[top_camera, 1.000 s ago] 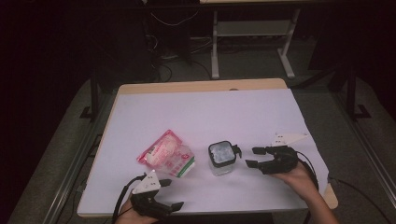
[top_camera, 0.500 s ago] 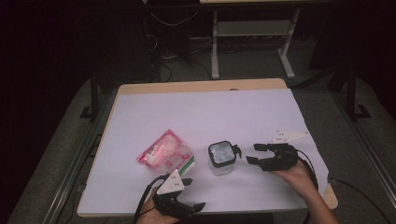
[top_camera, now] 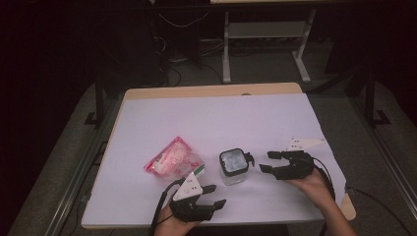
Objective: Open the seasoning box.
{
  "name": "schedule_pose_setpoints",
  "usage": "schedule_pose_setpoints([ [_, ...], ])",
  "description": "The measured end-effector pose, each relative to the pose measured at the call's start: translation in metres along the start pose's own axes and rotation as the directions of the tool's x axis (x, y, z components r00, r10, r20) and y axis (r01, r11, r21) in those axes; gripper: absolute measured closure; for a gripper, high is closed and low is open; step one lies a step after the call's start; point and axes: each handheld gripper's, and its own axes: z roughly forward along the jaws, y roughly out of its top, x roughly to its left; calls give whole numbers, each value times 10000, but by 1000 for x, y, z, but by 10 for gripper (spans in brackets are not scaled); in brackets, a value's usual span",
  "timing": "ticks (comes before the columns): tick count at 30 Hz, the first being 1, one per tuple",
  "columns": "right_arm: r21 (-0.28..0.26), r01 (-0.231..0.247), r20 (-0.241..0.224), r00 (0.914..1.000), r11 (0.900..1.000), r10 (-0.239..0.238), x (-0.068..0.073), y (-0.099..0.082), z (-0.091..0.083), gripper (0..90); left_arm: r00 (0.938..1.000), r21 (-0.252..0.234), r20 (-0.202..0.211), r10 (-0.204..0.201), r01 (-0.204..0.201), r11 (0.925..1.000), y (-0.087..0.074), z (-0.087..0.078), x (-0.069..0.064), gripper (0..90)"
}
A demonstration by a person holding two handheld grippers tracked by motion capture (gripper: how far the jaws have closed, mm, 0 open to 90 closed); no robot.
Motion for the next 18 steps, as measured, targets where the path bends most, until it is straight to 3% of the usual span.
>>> schedule_pose_setpoints([
  [3,-4,-12,-2,10000,10000,12,0,0,0,352,9999,-84,61,95,-95,9999,11,-5,-5,606],
  [4,-5,-12,7,10000,10000,12,-1,0,0,352,9999,-124,55,115,-114,9999,15,-6,-6,709],
  [6,-14,-14,-10,10000,10000,14,-1,0,0,352,9994,-131,-35,342,-343,9993,22,-10,-6,705],
  [7,-17,-15,-13,10000,10000,15,0,0,0,352,9978,-112,-180,646,-648,9978,31,-13,-3,665],
  [9,-17,-12,-29,10000,10000,12,0,0,0,352,9967,-68,-219,783,-785,9969,36,-14,0,559],
  [12,-12,-10,-26,10000,10000,10,0,0,0,352,9933,-82,-143,1143,-1144,9934,50,-16,14,510],
  [14,-24,-22,-32,10000,10000,22,-1,0,0,352,9923,132,201,1219,-1221,9924,59,-13,27,447],
  [16,-42,-15,-38,10000,10000,15,-1,0,0,352,9914,240,326,1271,-1279,9915,61,-10,32,418],
  [17,-52,-36,-52,10000,10000,36,-1,0,0,352,9898,342,414,1360,-1375,9899,65,-5,40,365],
  [18,-52,-36,-52,10000,10000,36,-1,0,0,352,9898,342,414,1360,-1375,9899,65,-5,40,333],
])
